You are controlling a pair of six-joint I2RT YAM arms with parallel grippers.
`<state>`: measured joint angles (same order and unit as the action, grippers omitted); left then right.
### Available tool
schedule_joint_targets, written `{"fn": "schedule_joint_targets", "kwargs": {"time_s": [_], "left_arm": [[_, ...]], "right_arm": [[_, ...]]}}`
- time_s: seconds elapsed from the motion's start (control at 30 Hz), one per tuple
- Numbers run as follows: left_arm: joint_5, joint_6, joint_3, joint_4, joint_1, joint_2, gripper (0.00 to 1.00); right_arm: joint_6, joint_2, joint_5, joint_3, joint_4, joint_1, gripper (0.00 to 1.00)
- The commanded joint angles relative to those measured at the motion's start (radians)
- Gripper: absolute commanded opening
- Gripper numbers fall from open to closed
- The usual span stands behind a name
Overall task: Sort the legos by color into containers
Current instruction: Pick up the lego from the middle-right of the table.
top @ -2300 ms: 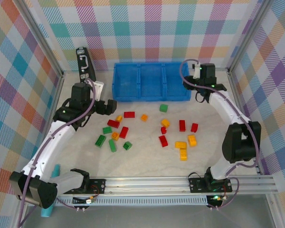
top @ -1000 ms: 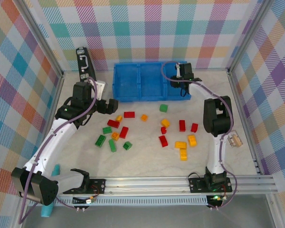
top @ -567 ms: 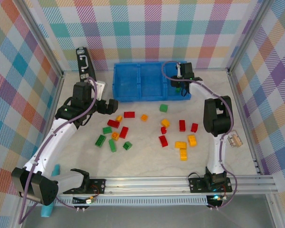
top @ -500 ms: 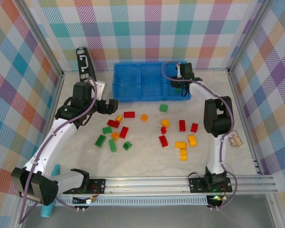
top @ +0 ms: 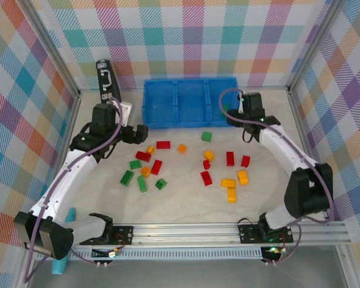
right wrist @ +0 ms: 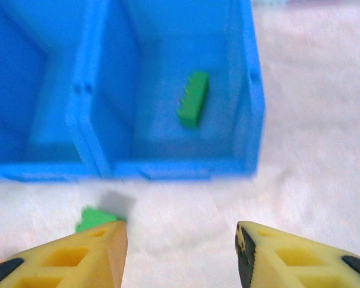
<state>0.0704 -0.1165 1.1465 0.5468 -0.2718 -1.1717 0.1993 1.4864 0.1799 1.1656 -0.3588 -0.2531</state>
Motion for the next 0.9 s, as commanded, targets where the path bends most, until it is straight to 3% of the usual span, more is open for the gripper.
{"fn": "schedule_joint_targets", "kwargs": {"time_s": [0.0, 0.27, 0.73, 0.87], "left_arm": [[-0.018, 0.017, -0.023, -0.005, 0.009, 0.022, 1.0], [-0.019, 0.026, -0.074, -0.049, 0.008, 0.05, 1.0], [0.009, 0.032, -0.077, -0.048, 0.009, 0.045, 1.0], [0.018, 0.032, -0.074, -0.045, 0.008, 0.039, 1.0]], "right_arm": [[0.079, -0.066, 0.037, -0.105, -0.124, -0.002, 0.53], [0.203, -0.172, 0.018, -0.302, -0.146, 0.054, 0.61], [0.259, 0.012, -0.033, -0.327, -0.135, 0.106, 0.61], [0.269, 0.051, -0.055, -0.312, -0.144, 0.129, 0.56]]}}
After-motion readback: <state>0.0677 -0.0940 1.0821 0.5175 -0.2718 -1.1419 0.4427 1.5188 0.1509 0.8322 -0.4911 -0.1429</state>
